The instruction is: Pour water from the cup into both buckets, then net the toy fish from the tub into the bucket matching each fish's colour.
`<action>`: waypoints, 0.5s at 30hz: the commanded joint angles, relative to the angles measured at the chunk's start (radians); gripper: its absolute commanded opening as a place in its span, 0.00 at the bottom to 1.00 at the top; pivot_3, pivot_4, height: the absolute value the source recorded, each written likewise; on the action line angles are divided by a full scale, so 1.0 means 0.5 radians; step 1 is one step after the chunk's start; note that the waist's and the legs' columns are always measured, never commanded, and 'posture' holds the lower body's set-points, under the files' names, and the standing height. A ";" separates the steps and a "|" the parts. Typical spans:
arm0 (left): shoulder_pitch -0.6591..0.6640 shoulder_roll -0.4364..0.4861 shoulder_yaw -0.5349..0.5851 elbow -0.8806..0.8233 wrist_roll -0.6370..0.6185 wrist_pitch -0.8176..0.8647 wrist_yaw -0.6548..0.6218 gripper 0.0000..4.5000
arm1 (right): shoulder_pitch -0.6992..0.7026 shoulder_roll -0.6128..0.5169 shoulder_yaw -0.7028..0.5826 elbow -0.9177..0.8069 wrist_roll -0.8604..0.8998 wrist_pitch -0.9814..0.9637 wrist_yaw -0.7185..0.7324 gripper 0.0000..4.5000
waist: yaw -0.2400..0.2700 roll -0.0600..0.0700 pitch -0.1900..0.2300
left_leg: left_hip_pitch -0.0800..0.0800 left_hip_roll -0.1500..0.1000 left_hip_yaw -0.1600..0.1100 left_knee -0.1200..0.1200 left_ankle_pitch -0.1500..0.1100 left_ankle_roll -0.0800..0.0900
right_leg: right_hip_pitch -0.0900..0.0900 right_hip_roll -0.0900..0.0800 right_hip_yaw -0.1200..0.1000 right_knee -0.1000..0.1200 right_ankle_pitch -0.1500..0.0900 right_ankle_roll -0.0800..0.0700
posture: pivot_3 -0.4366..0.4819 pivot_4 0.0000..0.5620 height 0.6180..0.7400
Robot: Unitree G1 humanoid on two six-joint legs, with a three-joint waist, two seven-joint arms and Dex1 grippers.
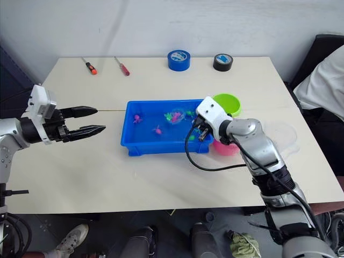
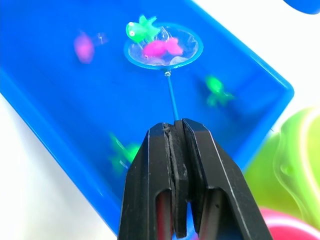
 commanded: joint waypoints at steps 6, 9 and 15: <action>-0.004 0.019 0.041 -0.037 -0.016 -0.020 -0.002 0.80 | 0.001 -0.032 0.082 0.067 -0.161 -0.227 0.008 0.00 | 0.004 0.000 0.000 | -0.001 0.000 0.001 0.000 0.000 0.000 | -0.001 0.000 0.000 0.001 0.000 0.000 | 0.48 0.27 0.95; 0.010 0.019 0.047 -0.050 -0.018 -0.018 0.004 0.80 | -0.006 -0.031 0.065 0.104 -0.197 -0.272 -0.024 0.00 | 0.003 0.000 0.000 | -0.001 0.000 0.000 0.000 0.000 0.000 | -0.001 0.000 0.000 0.001 0.000 0.000 | 0.48 0.27 0.95; 0.004 0.011 0.038 -0.051 -0.019 -0.019 0.013 0.80 | -0.013 -0.023 0.058 0.162 -0.265 -0.376 -0.054 0.00 | 0.004 0.000 0.000 | -0.001 0.000 0.000 0.000 0.000 0.000 | -0.001 0.000 0.000 0.001 0.000 0.000 | 0.48 0.27 0.95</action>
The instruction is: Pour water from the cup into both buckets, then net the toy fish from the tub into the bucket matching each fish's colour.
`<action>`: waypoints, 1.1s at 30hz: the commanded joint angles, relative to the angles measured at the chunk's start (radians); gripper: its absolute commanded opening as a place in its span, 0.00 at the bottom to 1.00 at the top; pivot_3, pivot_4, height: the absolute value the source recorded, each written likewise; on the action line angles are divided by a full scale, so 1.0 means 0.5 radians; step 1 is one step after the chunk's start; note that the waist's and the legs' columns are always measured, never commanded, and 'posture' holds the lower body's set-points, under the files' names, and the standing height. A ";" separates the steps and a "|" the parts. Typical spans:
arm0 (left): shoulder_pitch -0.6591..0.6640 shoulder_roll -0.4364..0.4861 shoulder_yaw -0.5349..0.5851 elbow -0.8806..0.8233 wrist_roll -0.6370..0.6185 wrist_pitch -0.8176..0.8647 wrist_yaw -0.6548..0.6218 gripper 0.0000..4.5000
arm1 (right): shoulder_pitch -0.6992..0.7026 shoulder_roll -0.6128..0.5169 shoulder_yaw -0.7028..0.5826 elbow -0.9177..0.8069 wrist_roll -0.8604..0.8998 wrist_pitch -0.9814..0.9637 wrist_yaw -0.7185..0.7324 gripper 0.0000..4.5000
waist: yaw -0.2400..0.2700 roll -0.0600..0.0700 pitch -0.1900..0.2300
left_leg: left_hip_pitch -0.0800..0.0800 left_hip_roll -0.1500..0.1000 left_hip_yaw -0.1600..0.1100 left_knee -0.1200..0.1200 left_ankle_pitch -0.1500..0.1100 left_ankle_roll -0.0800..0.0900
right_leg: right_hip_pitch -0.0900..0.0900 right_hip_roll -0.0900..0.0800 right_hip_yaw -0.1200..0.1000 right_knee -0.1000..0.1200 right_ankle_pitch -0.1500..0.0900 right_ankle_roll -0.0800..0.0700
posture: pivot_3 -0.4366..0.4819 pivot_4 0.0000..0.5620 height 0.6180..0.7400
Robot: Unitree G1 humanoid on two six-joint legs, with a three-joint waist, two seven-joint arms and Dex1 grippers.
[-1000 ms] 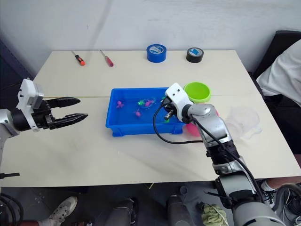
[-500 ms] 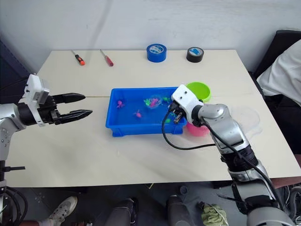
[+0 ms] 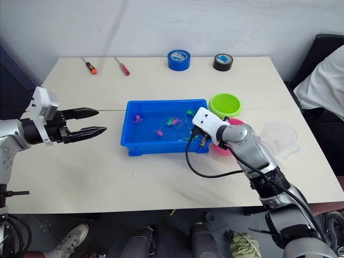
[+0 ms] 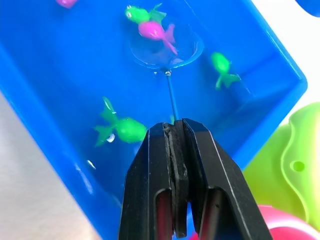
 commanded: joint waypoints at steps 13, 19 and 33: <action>-0.040 0.000 0.023 -0.001 -0.007 -0.049 -0.012 0.80 | -0.051 0.054 -0.236 -0.232 0.231 0.360 0.129 0.00 | 0.001 0.000 0.000 | 0.000 0.000 0.000 0.000 0.000 0.000 | 0.000 0.000 0.000 0.001 0.000 0.000 | 0.48 0.27 0.95; -0.044 -0.014 0.011 0.008 -0.004 -0.066 -0.010 0.80 | -0.027 0.020 -0.238 -0.291 0.274 0.442 0.147 0.00 | 0.003 0.000 0.000 | 0.000 0.000 0.000 0.000 0.000 0.000 | 0.000 0.000 0.000 0.001 0.000 0.000 | 0.48 0.27 0.95; -0.052 -0.020 -0.002 0.012 -0.017 -0.076 -0.025 0.80 | -0.021 0.069 -0.421 -0.376 0.490 0.650 0.161 0.00 | -0.002 0.000 0.000 | 0.000 0.001 0.000 0.000 0.000 0.000 | -0.001 0.001 0.000 0.001 0.000 0.000 | 0.48 0.27 0.95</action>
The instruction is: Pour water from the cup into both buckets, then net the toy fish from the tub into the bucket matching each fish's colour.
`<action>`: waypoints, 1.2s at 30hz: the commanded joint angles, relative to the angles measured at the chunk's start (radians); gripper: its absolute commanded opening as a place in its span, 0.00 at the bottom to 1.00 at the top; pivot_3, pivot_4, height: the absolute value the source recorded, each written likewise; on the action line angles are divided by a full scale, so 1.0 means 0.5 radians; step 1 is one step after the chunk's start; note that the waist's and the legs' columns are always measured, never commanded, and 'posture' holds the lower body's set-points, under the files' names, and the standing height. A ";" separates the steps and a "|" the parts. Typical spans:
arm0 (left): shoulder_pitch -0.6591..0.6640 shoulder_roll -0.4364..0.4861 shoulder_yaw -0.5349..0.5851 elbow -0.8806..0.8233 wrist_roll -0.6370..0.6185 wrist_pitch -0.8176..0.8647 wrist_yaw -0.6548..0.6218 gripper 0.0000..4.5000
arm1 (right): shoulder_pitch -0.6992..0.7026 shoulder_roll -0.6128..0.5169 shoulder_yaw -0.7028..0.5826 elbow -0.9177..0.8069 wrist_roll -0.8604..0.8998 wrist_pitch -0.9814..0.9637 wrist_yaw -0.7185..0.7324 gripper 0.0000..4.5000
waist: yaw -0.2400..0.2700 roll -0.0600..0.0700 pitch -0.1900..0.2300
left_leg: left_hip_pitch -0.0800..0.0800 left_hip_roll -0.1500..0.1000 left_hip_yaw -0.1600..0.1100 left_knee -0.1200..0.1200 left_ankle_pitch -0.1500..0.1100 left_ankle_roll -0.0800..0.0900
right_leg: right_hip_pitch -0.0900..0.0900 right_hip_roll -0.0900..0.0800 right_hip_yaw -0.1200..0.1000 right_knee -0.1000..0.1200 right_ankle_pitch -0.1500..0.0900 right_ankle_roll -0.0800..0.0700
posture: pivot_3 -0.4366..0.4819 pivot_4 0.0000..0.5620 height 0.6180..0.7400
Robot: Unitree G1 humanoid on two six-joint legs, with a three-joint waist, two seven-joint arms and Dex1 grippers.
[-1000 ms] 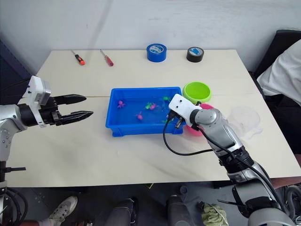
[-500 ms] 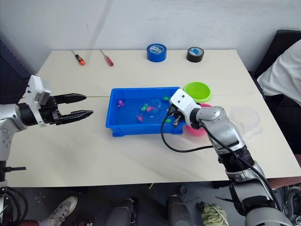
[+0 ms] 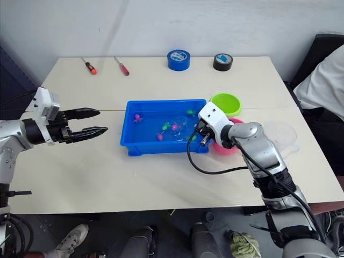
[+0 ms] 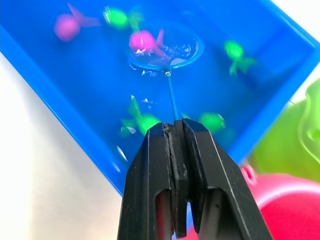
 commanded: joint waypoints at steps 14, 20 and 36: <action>-0.189 -0.023 -0.053 0.083 -0.001 -0.043 -0.103 0.80 | 0.123 0.030 -0.491 -0.361 0.522 0.249 0.007 0.00 | 0.003 0.000 0.000 | -0.001 -0.001 0.000 0.000 0.000 0.000 | 0.000 -0.001 0.000 -0.001 0.000 0.000 | 0.48 0.27 0.95; -0.229 -0.039 -0.113 0.116 0.019 -0.066 -0.163 0.80 | 0.165 0.035 -0.534 -0.386 0.612 0.218 -0.013 0.00 | 0.010 0.000 0.000 | -0.003 -0.001 0.000 0.000 0.000 0.000 | -0.002 -0.001 0.000 0.000 0.000 0.000 | 0.48 0.27 0.95; -0.897 -0.444 -0.486 0.901 0.266 -0.431 -0.483 0.80 | 0.899 -0.614 -1.845 -1.112 1.116 0.653 0.028 0.00 | 0.068 0.001 0.000 | -0.026 -0.005 -0.003 0.017 0.001 0.004 | -0.014 0.007 -0.005 0.004 0.001 0.001 | 0.48 0.27 0.95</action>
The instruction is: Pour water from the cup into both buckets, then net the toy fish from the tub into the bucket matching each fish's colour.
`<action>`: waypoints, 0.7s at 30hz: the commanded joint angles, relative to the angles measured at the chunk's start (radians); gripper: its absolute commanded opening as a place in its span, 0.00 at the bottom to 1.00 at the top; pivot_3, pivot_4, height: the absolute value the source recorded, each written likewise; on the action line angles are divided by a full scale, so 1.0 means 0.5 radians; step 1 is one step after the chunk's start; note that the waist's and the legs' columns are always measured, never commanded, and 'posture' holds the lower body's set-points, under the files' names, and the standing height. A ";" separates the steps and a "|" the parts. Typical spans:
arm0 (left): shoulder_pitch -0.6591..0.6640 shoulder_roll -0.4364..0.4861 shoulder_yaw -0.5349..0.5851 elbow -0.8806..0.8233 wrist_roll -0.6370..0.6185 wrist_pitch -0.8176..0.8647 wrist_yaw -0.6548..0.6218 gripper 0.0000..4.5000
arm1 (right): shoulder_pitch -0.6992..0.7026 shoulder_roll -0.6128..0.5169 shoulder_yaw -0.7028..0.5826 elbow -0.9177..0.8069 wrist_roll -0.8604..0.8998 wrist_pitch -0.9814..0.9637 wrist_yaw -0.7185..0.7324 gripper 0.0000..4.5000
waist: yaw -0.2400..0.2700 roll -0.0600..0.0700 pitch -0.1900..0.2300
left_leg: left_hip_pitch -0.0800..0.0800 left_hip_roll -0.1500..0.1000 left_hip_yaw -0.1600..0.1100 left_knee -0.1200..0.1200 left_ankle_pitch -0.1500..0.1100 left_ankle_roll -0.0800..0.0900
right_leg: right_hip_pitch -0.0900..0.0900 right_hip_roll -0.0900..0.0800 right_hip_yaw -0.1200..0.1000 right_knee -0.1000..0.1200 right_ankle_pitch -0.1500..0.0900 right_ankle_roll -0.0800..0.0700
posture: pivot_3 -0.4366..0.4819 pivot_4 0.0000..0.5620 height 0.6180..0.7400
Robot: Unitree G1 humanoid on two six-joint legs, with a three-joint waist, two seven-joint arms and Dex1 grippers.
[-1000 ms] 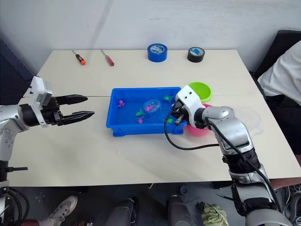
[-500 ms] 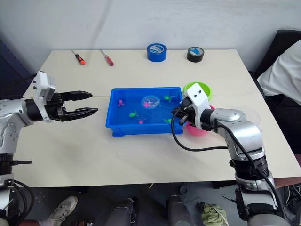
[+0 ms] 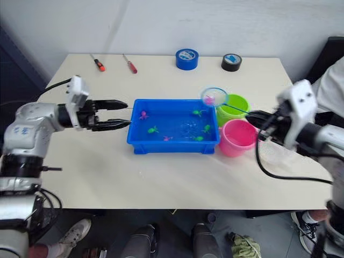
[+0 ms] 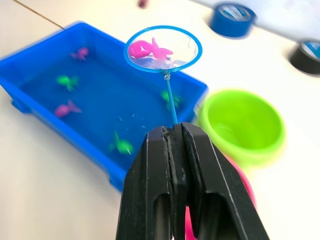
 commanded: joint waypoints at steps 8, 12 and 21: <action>-0.382 -0.262 -0.102 0.495 0.158 -0.284 -0.236 0.80 | 0.694 -0.123 -0.242 -0.361 -0.283 -0.248 -0.198 0.00 | -0.010 0.000 0.000 | 0.001 -0.001 0.004 0.003 0.001 0.002 | 0.001 0.006 0.004 0.002 0.001 0.003 | 0.48 0.27 0.95; -0.425 -0.284 -0.103 0.556 0.186 -0.316 -0.305 0.80 | 0.870 -0.226 -0.029 -0.378 -0.588 -0.591 -0.260 0.00 | -0.012 0.000 0.000 | 0.002 0.000 0.004 0.004 0.002 0.002 | 0.000 0.007 0.006 0.004 0.002 0.004 | 0.48 0.27 0.95; -0.425 -0.277 -0.075 0.585 0.217 -0.343 -0.334 0.80 | 1.205 -0.367 0.214 -0.305 -1.270 -1.229 -0.362 0.00 | -0.004 0.000 0.000 | 0.001 0.000 0.003 0.005 0.002 0.001 | 0.001 0.007 0.006 0.004 0.002 0.004 | 0.48 0.27 0.95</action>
